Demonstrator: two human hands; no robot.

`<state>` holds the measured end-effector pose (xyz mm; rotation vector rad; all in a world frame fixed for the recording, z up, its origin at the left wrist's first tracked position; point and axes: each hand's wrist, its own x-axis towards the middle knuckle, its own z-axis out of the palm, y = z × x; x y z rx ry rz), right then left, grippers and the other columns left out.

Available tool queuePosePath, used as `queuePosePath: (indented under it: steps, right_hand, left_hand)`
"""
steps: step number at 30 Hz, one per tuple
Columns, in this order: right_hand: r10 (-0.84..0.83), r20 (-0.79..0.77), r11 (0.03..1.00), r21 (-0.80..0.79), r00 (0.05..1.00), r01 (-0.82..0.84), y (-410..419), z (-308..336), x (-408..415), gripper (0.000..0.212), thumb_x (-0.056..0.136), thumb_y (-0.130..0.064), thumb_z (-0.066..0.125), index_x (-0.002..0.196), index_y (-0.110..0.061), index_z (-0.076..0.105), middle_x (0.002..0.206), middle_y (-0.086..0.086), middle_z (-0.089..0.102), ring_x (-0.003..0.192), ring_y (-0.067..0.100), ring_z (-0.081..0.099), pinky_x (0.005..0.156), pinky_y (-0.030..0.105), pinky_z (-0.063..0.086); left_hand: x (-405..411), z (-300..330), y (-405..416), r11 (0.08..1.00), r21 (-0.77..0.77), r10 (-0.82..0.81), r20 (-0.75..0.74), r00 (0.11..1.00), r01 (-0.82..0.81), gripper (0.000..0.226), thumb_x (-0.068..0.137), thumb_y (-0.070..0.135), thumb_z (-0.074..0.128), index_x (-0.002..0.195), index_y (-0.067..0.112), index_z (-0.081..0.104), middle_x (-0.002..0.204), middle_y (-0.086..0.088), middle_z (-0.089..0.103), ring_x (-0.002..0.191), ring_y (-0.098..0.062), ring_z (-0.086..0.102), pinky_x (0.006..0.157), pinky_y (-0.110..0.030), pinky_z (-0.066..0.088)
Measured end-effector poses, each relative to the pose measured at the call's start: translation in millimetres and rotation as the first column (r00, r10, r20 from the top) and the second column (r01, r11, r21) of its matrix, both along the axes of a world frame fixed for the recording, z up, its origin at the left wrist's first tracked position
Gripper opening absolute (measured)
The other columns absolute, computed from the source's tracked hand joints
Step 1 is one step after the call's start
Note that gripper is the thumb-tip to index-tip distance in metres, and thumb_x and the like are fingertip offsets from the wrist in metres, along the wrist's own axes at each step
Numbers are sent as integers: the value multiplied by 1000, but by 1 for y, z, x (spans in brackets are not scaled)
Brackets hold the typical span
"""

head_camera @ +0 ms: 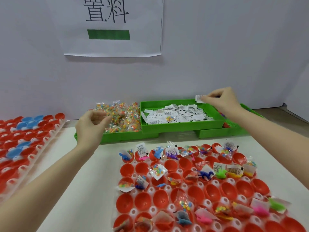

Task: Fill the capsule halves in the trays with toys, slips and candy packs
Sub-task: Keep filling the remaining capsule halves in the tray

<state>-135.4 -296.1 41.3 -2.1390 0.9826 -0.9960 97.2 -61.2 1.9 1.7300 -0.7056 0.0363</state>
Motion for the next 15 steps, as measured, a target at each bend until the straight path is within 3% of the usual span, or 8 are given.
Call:
queuePosePath:
  steps: [3,5,7,9,11,15]
  right_hand:
    - [190,167,979,38,968,-199,46,16,-8,12,71,-24,75,66,-14,70,43,-16,57,44,-5,48,50,4,35]
    - [352,218,923,82,910,-376,83,25,-22,12,61,-32,76,60,-21,71,52,-6,63,54,4,53,57,13,41]
    - [485,152,863,79,861,-500,118,28,-40,17,57,-37,81,61,-23,73,55,5,62,56,20,47,55,27,38]
    - [543,54,838,34,838,-545,146,27,-59,11,60,-35,79,61,-27,72,53,8,60,48,22,41,49,25,33]
    - [549,4,836,17,836,-549,165,24,-77,6,64,-31,73,60,-27,71,51,17,55,40,14,36,44,17,30]
    - [516,-13,857,19,857,-516,194,19,-106,6,63,-30,71,59,-26,69,47,16,49,39,7,30,44,14,27]
  left_hand:
    - [-42,18,4,971,-123,-223,-131,966,207,15,72,13,72,81,14,60,74,-2,66,64,-7,63,60,-11,48]
    - [-76,28,10,920,-177,-379,-179,908,350,14,70,11,72,80,14,64,65,2,69,56,-3,63,56,-9,46]
    - [-109,35,19,864,-206,-498,-199,844,460,11,71,6,71,80,12,68,61,4,69,54,-3,63,54,-9,46]
    - [-140,40,29,813,-162,-582,-192,790,559,9,74,8,69,81,13,71,63,5,70,56,-1,63,55,-8,45]
    - [-164,43,43,763,-104,-645,-191,740,638,9,77,16,67,83,16,73,70,6,72,61,2,63,57,-6,44]
    - [-198,46,71,640,-7,-750,-222,623,768,34,73,47,52,88,26,74,58,10,61,57,5,55,58,-6,42]
